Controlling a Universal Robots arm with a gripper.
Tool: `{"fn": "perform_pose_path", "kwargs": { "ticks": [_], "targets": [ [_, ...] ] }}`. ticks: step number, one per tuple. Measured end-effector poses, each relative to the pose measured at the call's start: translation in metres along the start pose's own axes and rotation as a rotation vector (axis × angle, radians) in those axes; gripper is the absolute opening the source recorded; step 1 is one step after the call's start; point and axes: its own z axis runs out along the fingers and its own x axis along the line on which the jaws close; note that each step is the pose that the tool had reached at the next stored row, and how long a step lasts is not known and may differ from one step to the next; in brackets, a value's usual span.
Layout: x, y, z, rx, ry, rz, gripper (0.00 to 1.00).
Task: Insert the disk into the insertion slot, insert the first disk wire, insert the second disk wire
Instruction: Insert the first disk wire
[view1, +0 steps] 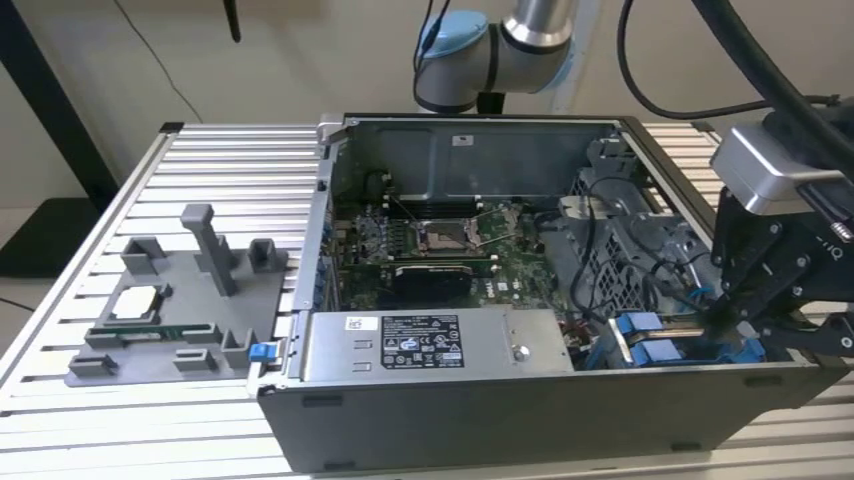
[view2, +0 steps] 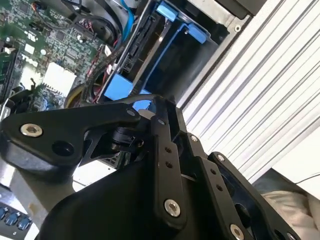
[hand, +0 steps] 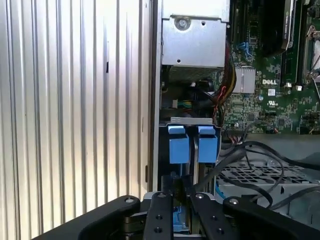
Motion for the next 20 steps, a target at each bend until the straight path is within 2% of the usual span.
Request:
{"fn": "perform_pose_path", "kwargs": {
  "ticks": [5,20],
  "targets": [
    [0.0034,0.0000,0.0004,-0.0014,0.0002,0.000,0.00],
    [0.0056,-0.0003,0.0024,-0.0030,0.0014,0.000,0.00]
  ]
}}
